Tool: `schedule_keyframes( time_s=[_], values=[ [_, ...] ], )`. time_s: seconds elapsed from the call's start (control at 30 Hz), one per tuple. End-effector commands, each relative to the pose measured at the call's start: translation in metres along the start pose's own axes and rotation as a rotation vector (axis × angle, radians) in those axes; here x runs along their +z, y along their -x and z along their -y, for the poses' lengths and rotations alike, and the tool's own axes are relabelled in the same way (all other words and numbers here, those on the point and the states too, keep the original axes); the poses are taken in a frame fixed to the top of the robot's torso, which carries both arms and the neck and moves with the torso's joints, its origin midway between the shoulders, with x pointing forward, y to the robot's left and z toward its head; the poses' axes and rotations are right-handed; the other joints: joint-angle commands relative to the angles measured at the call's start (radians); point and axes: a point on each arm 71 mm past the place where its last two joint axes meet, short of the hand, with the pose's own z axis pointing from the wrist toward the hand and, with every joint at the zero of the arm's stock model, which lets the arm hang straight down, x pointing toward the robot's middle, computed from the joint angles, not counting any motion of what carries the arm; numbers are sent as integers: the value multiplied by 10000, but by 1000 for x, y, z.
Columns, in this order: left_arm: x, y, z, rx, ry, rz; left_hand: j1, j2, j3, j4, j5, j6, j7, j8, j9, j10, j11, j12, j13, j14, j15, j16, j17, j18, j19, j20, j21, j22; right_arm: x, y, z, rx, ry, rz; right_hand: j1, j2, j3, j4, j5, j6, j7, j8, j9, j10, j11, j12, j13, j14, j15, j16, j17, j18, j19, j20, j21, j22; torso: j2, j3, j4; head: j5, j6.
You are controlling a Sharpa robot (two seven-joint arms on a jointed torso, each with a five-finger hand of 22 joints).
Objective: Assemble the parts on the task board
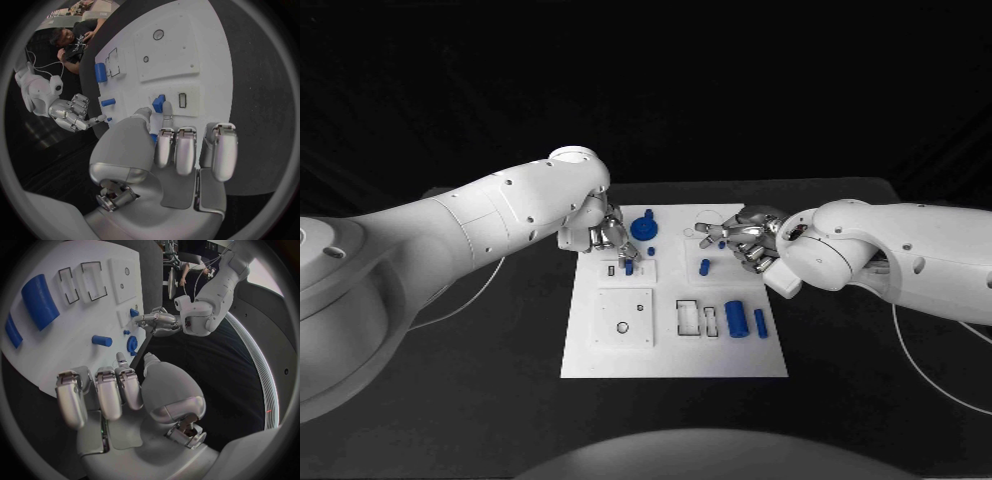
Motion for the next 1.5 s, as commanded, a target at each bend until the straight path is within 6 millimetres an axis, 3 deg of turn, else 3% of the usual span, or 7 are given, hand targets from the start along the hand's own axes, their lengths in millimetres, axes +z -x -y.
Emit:
schedule_keyframes(
  time_s=[0.03, 0.2, 0.77, 1.07, 1.5],
  values=[
    [0, -1, 2, 49, -105, -158, -127, 19, -64, -19, 55, 0, 102, -57, -8, 1022, 67, 25, 2635, 1076, 59, 26, 2633, -147, 1037, 59, 12, 2629, 0, -1, 0, -84, -10, -97, 46, 26, -44, -3, -37, -89, 42, 39, 13, 1049, 87, 39, 2631, 1059, 85, 41, 2633, -67, 1047, 46, 45, 2630, 4, 0, -5, -2, 2],
    [0, -2, 1, 72, -80, -191, -60, 53, -32, -51, 77, -7, 79, -65, -8, 1022, 54, 25, 2635, 1076, 59, 26, 2633, -147, 1036, 64, 11, 2629, 0, -1, 0, -86, -1, -100, 46, 26, -44, -3, -37, -89, 42, 39, 13, 1049, 87, 39, 2631, 1059, 85, 41, 2633, -67, 1047, 46, 45, 2630, -6, 12, 7, 7, -3],
    [1, -3, 3, 90, -196, -218, 1850, -88, 762, -326, 120, -30, -26, -120, 23, 1022, -51, 25, 2635, 1076, -33, 26, 2633, -144, 1027, 11, 4, 2625, 0, -1, 0, -82, 3, -84, 82, 51, -48, 0, -12, -100, 46, 58, 17, 1049, 90, 39, 2631, 1059, 87, 41, 2633, -67, 1047, 48, 45, 2630, 4, 3, -8, -9, 29],
    [0, -4, 4, -36, -400, -196, 2290, -227, 1197, -406, 494, 35, 11, -314, -185, 1022, -21, 25, 2635, 1076, -14, 26, 2633, -149, 1045, 9, 19, 2632, 0, -1, 0, -82, 0, -84, 82, 51, -48, 0, -12, -100, 46, 58, 17, 1049, 90, 39, 2631, 1059, 87, 41, 2633, -67, 1047, 48, 45, 2630, 10, 3, 10, -21, 6],
    [-2, -4, 2, -384, -723, 92, 2382, -490, 1492, -422, 1031, 167, 10, -353, -258, 1022, -19, 25, 2635, 1076, -10, 26, 2633, -148, 1041, 9, 15, 2631, 1, 1, 1, -68, -22, -33, 82, 51, -48, 0, -12, -100, 46, 58, 17, 1049, 90, 39, 2631, 1059, 87, 41, 2633, -67, 1047, 48, 45, 2630, -5, 3, 20, -42, -24]
  ],
)
